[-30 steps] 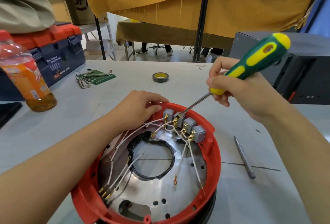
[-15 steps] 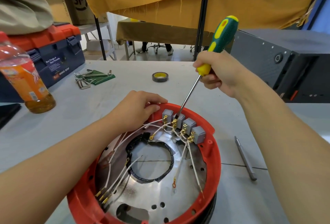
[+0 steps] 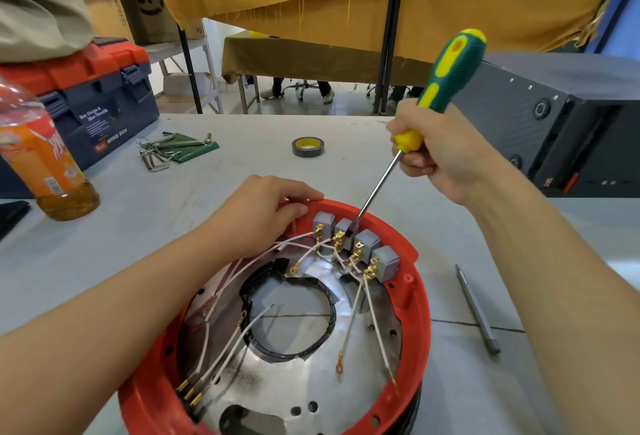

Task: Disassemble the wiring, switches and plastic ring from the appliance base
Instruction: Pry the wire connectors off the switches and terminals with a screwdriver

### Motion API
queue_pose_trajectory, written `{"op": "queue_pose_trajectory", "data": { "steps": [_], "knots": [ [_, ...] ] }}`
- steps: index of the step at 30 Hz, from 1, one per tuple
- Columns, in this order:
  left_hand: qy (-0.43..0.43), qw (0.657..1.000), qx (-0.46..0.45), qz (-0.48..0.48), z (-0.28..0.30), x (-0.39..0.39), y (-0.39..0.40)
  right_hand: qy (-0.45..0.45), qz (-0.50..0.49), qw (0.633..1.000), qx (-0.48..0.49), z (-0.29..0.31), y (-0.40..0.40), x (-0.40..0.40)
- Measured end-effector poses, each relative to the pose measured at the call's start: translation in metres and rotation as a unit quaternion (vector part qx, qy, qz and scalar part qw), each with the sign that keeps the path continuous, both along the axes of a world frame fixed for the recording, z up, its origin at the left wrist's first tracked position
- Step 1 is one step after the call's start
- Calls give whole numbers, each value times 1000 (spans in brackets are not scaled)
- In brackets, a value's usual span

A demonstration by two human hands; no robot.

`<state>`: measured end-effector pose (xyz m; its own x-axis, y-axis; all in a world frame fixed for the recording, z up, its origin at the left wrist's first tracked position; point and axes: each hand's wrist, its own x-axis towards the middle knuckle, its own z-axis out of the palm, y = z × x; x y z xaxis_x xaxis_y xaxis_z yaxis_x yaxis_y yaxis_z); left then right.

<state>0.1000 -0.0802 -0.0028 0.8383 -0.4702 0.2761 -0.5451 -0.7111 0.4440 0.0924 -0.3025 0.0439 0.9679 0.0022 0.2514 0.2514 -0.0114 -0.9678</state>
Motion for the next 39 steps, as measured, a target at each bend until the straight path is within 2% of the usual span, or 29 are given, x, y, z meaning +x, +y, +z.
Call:
{"op": "queue_pose_trajectory", "data": {
  "steps": [4, 11, 24, 30, 39],
  "knots": [
    [3, 1000, -1, 1, 0, -1, 0, -22, 17, 1000, 4, -1, -1, -5],
    [6, 1000, -2, 3, 1, -2, -1, -35, 11, 998, -52, 7, 4, -7],
    [7, 1000, 9, 7, 1, -2, -1, -35, 11, 995, -98, 14, 8, -3],
    [0, 1000, 12, 10, 2, -2, -2, 27, -10, 1000, -4, 2, 3, 7],
    [3, 1000, 14, 17, 2, -2, -2, 98, -37, 987, 123, -21, -5, 15]
  ]
}}
